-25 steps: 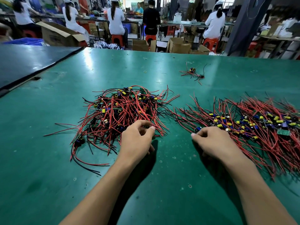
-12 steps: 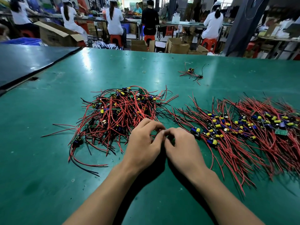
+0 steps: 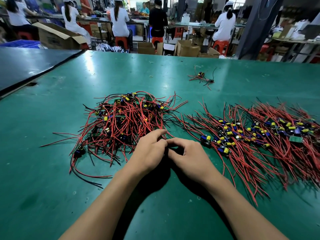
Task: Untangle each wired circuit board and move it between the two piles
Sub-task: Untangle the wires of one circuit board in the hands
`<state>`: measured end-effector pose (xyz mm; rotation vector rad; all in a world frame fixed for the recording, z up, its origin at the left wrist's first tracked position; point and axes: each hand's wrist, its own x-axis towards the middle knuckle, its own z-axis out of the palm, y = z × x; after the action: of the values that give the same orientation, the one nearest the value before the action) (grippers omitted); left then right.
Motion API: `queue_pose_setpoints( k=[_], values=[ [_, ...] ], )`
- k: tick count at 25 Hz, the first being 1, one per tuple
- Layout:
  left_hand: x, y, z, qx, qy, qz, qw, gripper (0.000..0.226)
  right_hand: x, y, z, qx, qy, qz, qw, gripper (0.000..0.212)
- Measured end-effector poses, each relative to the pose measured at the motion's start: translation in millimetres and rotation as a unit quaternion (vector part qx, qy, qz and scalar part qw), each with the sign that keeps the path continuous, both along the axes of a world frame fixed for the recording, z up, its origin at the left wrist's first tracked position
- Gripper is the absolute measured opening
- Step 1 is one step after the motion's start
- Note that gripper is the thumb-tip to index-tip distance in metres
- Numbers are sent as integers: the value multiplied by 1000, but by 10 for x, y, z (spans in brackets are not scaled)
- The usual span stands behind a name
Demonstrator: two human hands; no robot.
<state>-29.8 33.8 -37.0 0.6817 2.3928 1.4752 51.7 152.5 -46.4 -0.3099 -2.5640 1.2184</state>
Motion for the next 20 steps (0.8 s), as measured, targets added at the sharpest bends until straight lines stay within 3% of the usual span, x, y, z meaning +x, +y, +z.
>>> queue_pose_setpoints(
  k=[3, 7, 10, 13, 20],
  values=[
    [27, 5, -16, 43, -52, 4, 998, 39, 19, 9, 46, -37, -8, 27, 999, 20],
    [55, 22, -11, 31, 40, 26, 998, 28, 29, 29, 71, -39, 6, 24, 999, 18],
    [44, 62, -49, -76, 148, 11, 986, 30, 29, 20, 52, -37, 28, -11, 999, 11],
    [18, 85, -66, -121, 145, -11, 982, 32, 35, 30, 44, -40, 36, -18, 998, 8],
    [-6, 68, -61, -101, 160, -4, 982, 30, 30, 77, 11, -41, 73, -49, 995, 5]
  ],
)
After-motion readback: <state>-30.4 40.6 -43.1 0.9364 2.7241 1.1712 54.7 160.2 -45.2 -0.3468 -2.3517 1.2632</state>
